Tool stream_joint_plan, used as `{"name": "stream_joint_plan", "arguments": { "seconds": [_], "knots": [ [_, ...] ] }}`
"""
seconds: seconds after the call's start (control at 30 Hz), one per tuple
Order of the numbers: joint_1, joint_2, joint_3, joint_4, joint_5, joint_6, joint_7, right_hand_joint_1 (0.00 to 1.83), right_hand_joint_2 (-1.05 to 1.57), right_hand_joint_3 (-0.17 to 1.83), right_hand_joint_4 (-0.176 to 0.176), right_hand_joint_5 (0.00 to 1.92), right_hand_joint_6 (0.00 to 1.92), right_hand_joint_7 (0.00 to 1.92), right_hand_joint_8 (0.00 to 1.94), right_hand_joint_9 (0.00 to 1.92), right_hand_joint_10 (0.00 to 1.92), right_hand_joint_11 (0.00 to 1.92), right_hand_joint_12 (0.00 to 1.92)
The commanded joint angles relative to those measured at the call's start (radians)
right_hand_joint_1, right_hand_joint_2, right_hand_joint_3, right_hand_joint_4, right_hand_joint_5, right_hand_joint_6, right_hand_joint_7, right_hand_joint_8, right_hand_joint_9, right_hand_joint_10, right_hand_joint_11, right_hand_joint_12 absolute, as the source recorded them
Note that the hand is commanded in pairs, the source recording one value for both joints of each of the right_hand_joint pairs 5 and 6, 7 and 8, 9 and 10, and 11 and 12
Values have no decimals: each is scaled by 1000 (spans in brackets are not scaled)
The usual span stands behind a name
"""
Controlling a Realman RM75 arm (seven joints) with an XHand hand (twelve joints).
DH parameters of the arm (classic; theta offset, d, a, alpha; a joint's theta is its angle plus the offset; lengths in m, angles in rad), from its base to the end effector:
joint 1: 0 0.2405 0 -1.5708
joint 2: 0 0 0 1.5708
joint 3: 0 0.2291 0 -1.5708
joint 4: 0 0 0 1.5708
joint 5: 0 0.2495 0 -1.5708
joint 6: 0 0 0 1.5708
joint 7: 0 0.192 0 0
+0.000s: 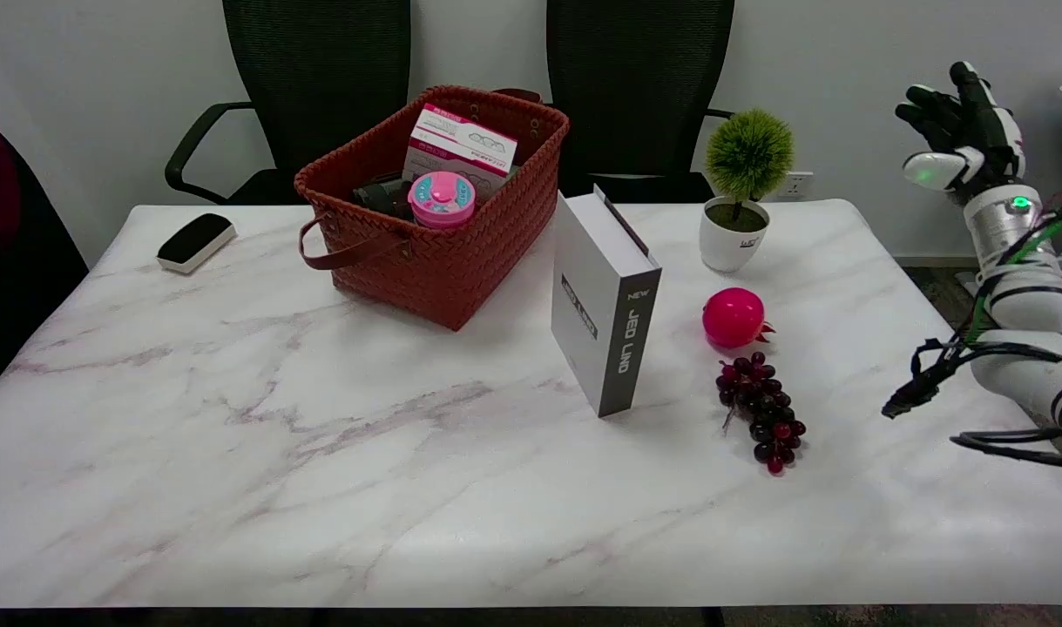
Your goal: Pick up the potted plant.
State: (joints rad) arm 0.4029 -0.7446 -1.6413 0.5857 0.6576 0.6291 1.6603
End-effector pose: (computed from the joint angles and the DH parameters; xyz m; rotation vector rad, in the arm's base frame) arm -0.1713 -0.4017 0.6531 1.0168 -0.5405 1.4767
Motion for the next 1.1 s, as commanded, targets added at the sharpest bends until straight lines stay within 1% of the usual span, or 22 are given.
{"name": "stream_joint_plan", "arguments": {
  "seconds": [0.03,0.13,0.27,0.43,0.6,0.73,1.1],
  "knots": [
    [227,-5,-97,-70,-208,-182,19,1197,-767,623,0,51,51,410,410,484,484,252,252],
    [239,-5,-120,-76,-253,-210,21,1193,-785,660,0,39,39,408,408,482,482,245,245],
    [267,-12,-168,-120,-263,-223,42,1185,-820,707,0,21,21,403,403,475,475,238,238],
    [299,-19,-247,-183,-265,-224,95,1180,-833,698,0,14,14,390,390,457,457,234,234],
    [307,-24,-300,-194,-265,-254,96,1177,-832,674,0,11,11,385,385,448,448,232,232],
    [304,-28,-340,-194,-265,-277,134,1177,-832,672,0,10,10,384,384,442,442,233,233],
    [304,-86,-381,-229,-266,-279,139,1175,-833,671,0,8,8,380,380,435,435,237,237]
  ]
}}
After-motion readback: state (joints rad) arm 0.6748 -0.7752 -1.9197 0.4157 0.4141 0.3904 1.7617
